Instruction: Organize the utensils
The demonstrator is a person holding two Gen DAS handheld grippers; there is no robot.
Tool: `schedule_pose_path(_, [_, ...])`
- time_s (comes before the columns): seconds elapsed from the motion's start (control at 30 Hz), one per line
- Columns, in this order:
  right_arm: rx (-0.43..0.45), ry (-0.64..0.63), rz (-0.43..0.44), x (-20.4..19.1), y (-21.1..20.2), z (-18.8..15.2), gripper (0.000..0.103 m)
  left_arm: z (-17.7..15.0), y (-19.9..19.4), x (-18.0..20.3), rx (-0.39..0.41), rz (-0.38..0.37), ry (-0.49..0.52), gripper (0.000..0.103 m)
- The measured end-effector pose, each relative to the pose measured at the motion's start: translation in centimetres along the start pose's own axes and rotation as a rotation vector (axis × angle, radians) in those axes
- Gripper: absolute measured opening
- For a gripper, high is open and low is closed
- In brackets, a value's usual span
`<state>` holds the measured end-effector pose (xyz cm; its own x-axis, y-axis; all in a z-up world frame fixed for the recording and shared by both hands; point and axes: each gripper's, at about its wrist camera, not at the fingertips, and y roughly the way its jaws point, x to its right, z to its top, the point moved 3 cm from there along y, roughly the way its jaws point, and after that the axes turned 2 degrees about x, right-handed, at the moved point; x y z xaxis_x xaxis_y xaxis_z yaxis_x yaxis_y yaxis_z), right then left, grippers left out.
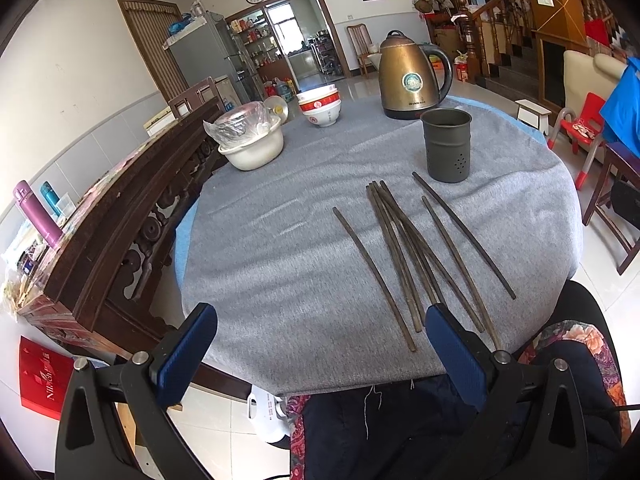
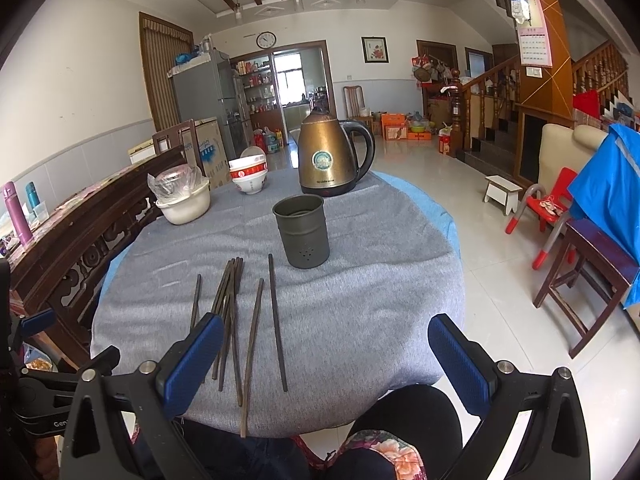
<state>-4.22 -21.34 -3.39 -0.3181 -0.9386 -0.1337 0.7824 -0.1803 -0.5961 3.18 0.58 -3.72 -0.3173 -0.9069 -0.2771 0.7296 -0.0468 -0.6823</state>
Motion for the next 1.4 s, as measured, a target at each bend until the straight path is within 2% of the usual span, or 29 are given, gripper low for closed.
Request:
schedule_pose_path(0.57, [-0.081,0.034,-0.04,1.6,3.9,-0.3,0.103,-0.1,3.7,2.2,-0.056,-0.045,0.049,0.103])
schedule_pose_path(1.03, [-0.141,0.05,-0.025,1.7,7.6,-0.3,0.103,0.8,6.0,2.7,-0.095,-0.026,0.078,0.103])
schedule_pose_path(1.33, [-0.168,0.059,0.012,1.3,10.3,0.4,0.103,1.3,7.4,2.7,-0.109,-0.042,0.073,0.103])
schedule_pose_path(1.4, [-0.171,0.063,0.046,0.8,11.2,1.0,0.098,1.8,7.8,2.2,-0.111,-0.066,0.055,0.103])
